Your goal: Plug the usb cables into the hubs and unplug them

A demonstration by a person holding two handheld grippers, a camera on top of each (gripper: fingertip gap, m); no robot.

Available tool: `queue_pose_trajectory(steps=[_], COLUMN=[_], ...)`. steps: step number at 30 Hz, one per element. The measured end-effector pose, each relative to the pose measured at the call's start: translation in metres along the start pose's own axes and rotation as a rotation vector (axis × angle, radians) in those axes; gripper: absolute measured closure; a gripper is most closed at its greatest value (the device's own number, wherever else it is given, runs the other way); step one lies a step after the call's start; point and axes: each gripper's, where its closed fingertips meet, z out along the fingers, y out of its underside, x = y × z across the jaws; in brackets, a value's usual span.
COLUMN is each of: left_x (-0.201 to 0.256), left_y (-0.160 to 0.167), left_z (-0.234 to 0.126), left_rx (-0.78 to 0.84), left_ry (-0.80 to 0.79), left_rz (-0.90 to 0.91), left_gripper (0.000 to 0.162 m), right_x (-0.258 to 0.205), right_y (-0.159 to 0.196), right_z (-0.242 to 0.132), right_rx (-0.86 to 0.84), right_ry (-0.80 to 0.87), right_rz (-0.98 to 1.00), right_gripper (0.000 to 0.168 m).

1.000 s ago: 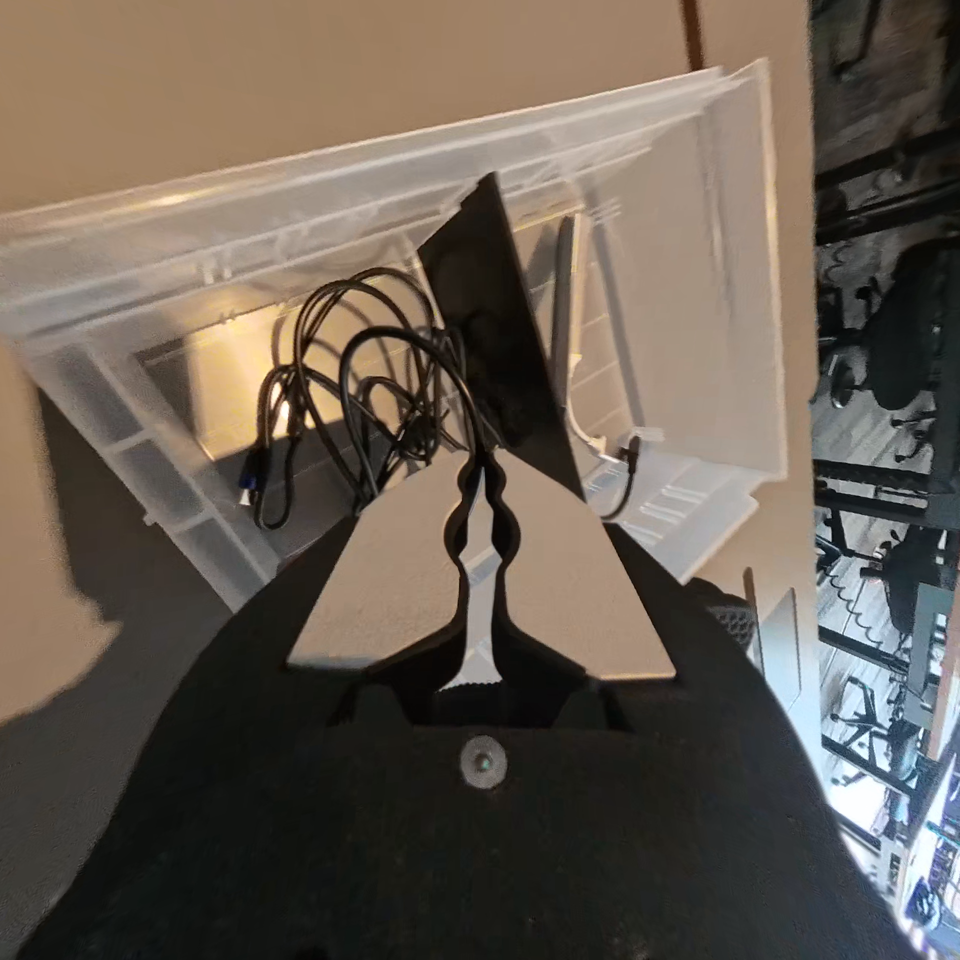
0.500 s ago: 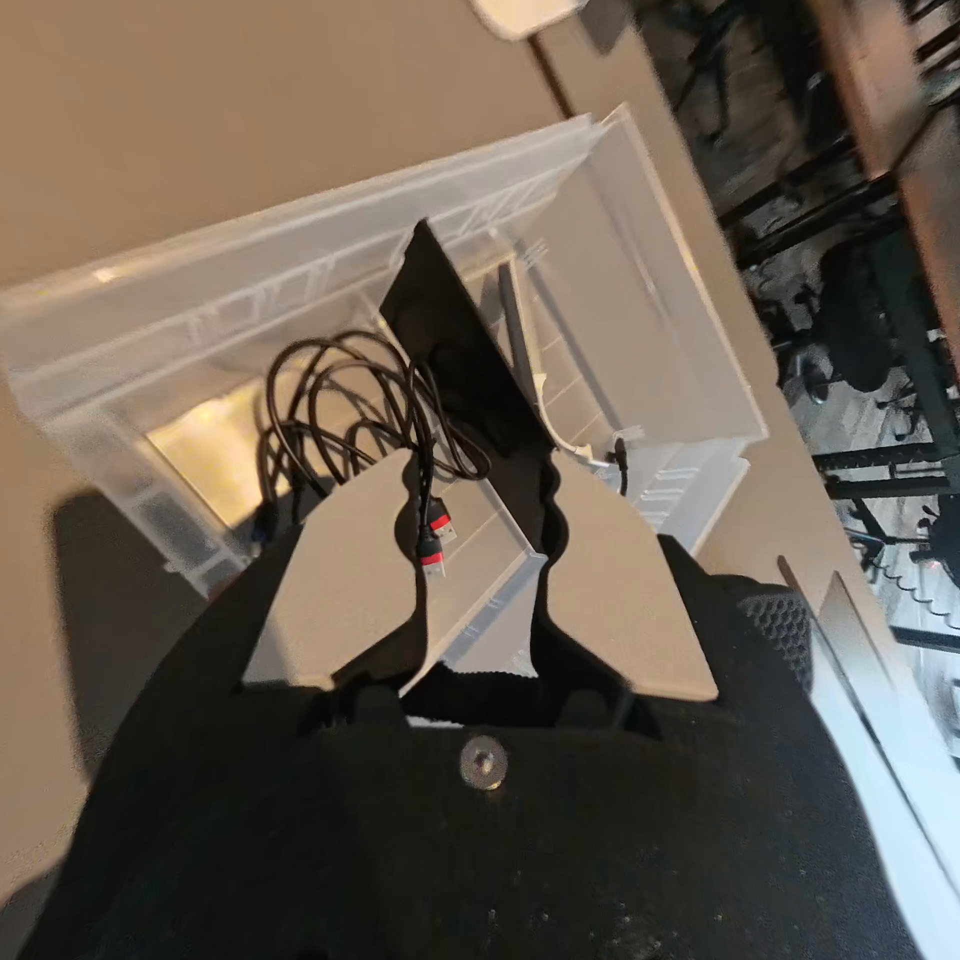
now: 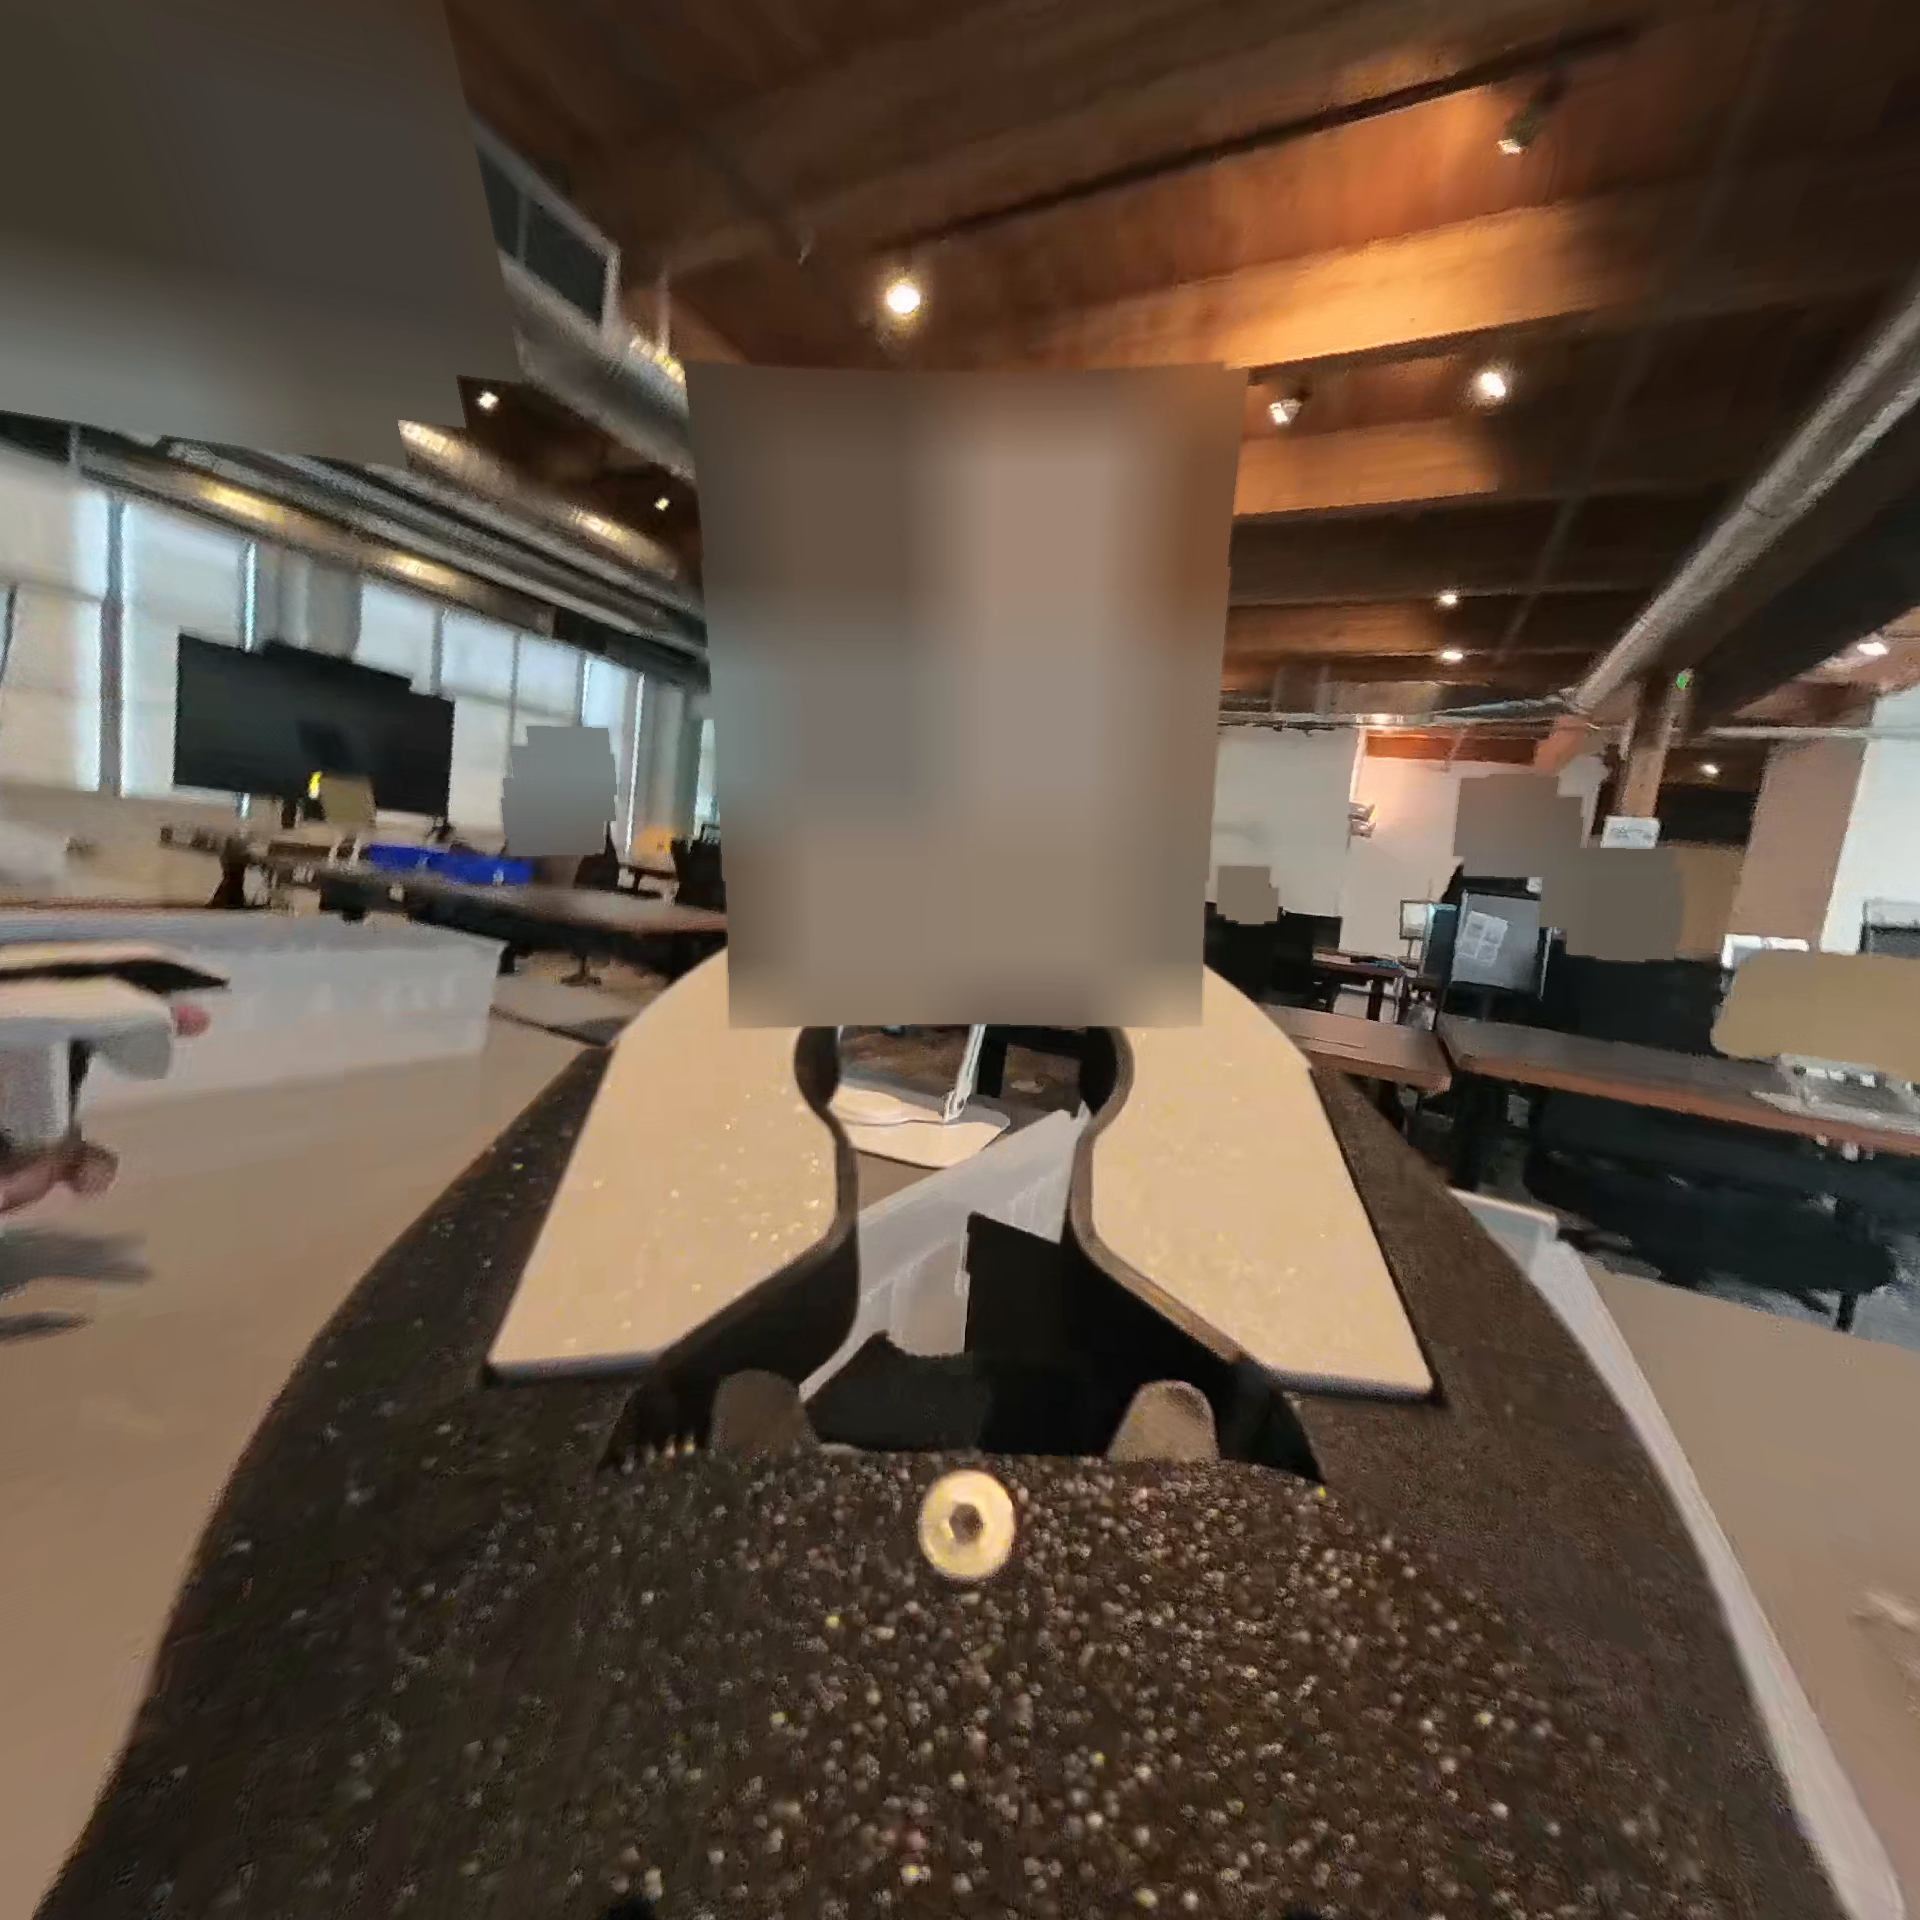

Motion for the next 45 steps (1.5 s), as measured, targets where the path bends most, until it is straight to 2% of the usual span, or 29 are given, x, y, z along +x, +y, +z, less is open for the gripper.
queue_pose_trajectory(steps=[4,6,11,14,20,24,27,30,33,38,41,45], left_x=[0.029,0.038,0.064,0.075,0.107,0.125,0.128,0.143,0.158,0.169,0.174,0.174], left_y=[-0.004,-0.005,-0.041,-0.060,-0.063,-0.042,-0.030,-0.019,0.005,0.058,0.074,0.083], left_z=[0.036,0.061,0.130,0.168,0.241,0.274,0.296,0.312,0.319,0.298,0.286,0.286], left_rx=[-0.046,-0.090,-0.011,0.038,-0.081,-0.289,-0.393,-0.487,-0.626,-0.968,-1.098,-1.199], left_ry=[0.099,0.129,0.278,0.322,0.433,0.556,0.588,0.721,0.913,1.196,1.253,1.223], left_rz=[0.068,0.097,-0.086,-0.121,0.104,0.317,0.502,0.584,0.685,0.820,0.853,0.878], left_gripper=[0.136,0.122,0.085,0.075,0.069,0.068,0.070,0.072,0.076,0.083,0.085,0.094], right_x=[0.025,0.037,0.061,0.068,0.077,0.085,0.096,0.108,0.117,0.119,0.115,0.105], right_y=[0.001,-0.004,-0.006,-0.002,0.003,0.006,0.004,0.004,0.003,-0.002,-0.004,0.002], right_z=[-0.001,0.002,0.010,0.011,0.009,-0.003,-0.018,-0.036,-0.057,-0.085,-0.090,-0.083], right_rx=[-0.002,0.014,0.023,0.004,-0.011,-0.048,-0.052,-0.049,-0.029,-0.014,0.015,0.019], right_ry=[0.073,0.097,0.116,0.101,0.052,0.085,0.123,0.185,0.253,0.327,0.344,0.320], right_rz=[0.014,0.033,0.122,0.166,0.241,0.211,0.208,0.238,0.273,0.290,0.292,0.264], right_gripper=[0.127,0.121,0.094,0.080,0.060,0.051,0.049,0.050,0.058,0.067,0.078,0.085])
